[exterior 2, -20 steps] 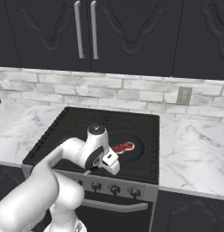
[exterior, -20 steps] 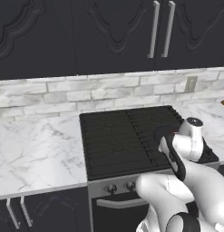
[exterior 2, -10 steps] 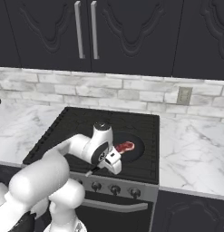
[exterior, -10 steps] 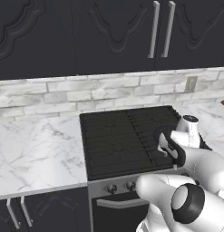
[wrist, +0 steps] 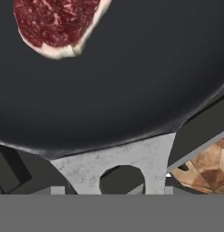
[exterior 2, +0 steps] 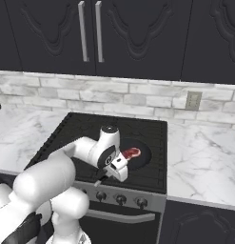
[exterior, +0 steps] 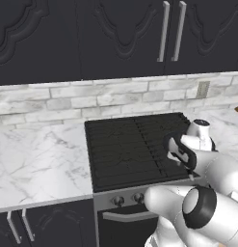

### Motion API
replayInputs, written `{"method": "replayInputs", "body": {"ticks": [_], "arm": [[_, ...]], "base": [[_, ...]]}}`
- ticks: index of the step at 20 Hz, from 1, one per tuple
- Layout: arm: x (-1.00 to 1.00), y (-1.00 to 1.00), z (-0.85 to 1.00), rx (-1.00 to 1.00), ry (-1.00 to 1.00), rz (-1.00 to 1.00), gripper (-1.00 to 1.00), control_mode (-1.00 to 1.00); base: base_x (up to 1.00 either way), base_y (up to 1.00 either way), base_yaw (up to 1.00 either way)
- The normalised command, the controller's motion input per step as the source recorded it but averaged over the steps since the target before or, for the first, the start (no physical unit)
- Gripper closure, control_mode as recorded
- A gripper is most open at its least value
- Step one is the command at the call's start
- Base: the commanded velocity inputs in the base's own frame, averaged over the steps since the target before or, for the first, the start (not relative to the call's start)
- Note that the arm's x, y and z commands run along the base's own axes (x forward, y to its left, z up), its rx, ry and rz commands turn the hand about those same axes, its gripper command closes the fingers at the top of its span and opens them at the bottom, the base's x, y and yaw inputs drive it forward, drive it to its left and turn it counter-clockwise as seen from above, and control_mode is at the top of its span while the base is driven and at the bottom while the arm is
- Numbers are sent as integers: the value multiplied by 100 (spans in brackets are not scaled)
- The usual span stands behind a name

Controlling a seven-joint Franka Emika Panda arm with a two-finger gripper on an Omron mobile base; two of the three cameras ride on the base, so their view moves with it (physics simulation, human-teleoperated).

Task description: Pick up the pan with the steak in it and place it on the dining table. Then place the steak on the plate.

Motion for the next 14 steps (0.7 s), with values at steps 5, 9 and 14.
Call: {"method": "replayInputs", "body": {"ticks": [5, 9, 14], "arm": [[-4, 2, 48, 4, -6, -4, 100, -100], [-15, 9, 77, 3, -6, -1, 100, -100], [-28, 24, 84, 1, -1, 0, 100, -100]], "base": [[0, 0, 0], [0, 0, 0], [0, 0, 0]]}}
